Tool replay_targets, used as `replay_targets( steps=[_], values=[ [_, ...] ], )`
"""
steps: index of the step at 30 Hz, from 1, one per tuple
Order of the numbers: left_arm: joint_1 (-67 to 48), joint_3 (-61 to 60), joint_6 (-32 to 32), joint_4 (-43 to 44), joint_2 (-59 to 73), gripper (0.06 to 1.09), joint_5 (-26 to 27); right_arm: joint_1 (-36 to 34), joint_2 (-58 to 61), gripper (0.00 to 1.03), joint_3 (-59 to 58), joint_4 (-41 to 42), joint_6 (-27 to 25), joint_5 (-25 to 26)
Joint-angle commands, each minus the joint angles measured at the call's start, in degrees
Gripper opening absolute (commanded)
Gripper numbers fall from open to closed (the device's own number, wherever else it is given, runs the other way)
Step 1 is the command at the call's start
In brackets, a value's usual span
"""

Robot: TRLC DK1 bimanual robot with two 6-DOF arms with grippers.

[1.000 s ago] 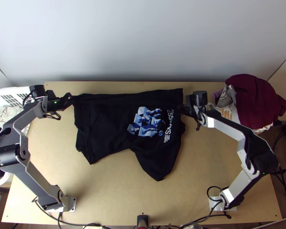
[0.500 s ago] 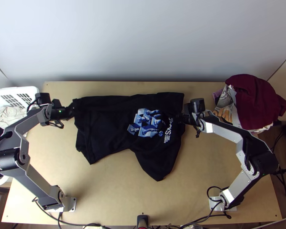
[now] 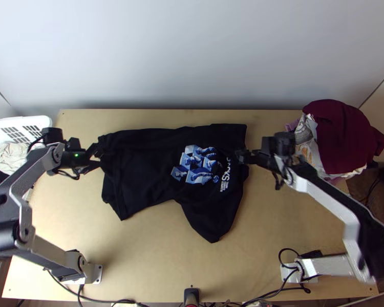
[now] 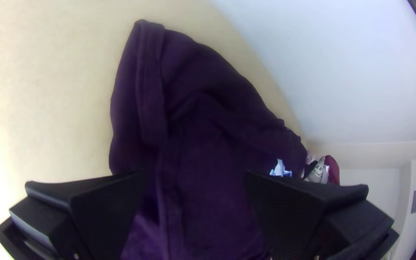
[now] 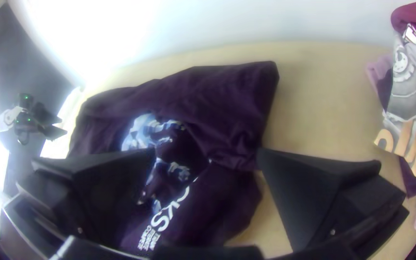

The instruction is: Fold the t-shirt

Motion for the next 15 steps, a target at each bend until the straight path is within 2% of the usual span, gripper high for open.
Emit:
replay_targets(
  steps=[1,6,12,15],
  values=[
    [1.9,-5.0,3.8,-5.7,-12.8,1.03,1.4,0.2,-16.5,0.99,-5.7,-10.0,1.5,-2.5],
    [0.1,-10.2,11.2,-17.5,-22.3,1.03,1.7,1.8,-22.1,0.99,-10.6,-15.1,1.6,-2.6],
    [-3.2,-20.8,12.7,-18.3,-32.6,1.03,1.4,5.6,-23.2,0.99,-14.0,-19.2,2.1,-5.8],
    [-6.7,-23.3,12.6,-18.6,-34.0,1.03,-1.1,9.1,-23.0,0.99,-15.0,-19.6,4.3,-8.3]
  ],
)
